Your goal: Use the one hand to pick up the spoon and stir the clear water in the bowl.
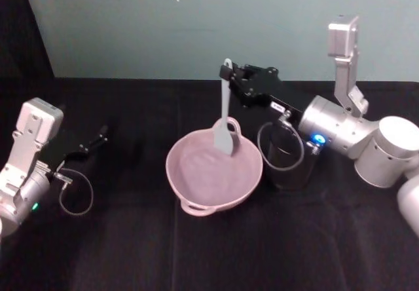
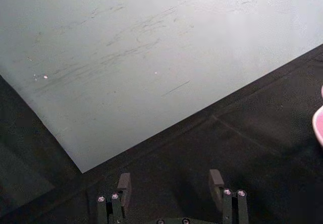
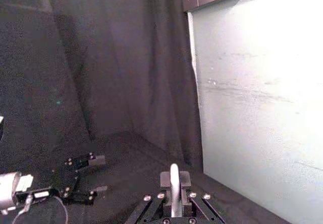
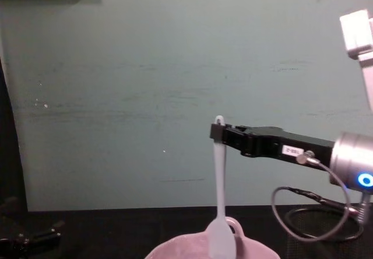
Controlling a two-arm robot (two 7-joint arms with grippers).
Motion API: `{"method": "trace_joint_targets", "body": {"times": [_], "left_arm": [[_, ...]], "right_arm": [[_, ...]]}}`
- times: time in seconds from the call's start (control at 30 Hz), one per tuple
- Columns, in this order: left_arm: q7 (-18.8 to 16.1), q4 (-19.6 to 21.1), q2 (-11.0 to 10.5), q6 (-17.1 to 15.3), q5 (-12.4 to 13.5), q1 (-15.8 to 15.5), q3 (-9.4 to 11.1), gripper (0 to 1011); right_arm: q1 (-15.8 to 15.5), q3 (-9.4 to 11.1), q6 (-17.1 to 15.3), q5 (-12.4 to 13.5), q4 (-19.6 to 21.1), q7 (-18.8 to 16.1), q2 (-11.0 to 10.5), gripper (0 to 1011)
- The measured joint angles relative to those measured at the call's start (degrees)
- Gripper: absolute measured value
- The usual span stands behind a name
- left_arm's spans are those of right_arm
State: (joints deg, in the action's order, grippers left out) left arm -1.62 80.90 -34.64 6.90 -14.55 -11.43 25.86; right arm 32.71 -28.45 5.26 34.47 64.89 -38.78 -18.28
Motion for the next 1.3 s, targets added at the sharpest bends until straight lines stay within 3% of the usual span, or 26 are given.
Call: {"method": "trace_joint_targets", "body": {"times": [0.33, 0.67, 0.9, 1.3], "left_arm": [[0.0, 0.0, 0.0, 0.01, 0.0, 0.0, 0.0, 1011], [0.0, 0.0, 0.0, 0.0, 0.0, 0.0, 0.0, 1011], [0.0, 0.0, 0.0, 0.0, 0.0, 0.0, 0.0, 1011], [0.0, 0.0, 0.0, 0.0, 0.01, 0.0, 0.0, 1011]], "right_arm": [[-4.35, 0.22, -2.56, -0.09, 6.94, 0.91, -3.53, 111], [-6.14, -1.72, -3.42, -0.06, 11.07, 0.21, -3.87, 110], [-4.69, -3.25, -2.96, 0.2, 9.49, -0.82, -1.85, 110], [1.1, -4.14, -0.76, 0.06, 0.02, -1.73, 2.75, 110]]}}
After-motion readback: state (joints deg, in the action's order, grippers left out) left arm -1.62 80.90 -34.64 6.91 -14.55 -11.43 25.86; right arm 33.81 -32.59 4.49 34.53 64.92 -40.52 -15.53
